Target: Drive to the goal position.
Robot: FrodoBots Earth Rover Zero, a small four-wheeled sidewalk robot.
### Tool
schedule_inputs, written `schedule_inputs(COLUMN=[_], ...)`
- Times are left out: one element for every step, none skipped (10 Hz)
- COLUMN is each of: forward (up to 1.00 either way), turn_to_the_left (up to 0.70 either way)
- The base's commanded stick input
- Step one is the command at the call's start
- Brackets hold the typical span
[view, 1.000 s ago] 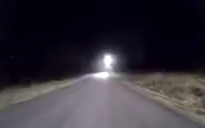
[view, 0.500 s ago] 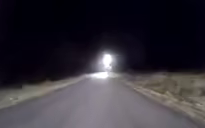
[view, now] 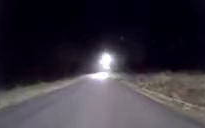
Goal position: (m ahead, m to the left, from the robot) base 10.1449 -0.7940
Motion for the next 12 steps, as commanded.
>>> schedule_inputs(forward=[1.00,1.00,1.00,1.00,1.00,1.00,1.00,1.00,1.00,1.00,1.00,1.00], turn_to_the_left=[0.00,0.00,0.00,0.00,0.00,0.00,0.00,0.00,0.00,0.00,0.00,0.00])
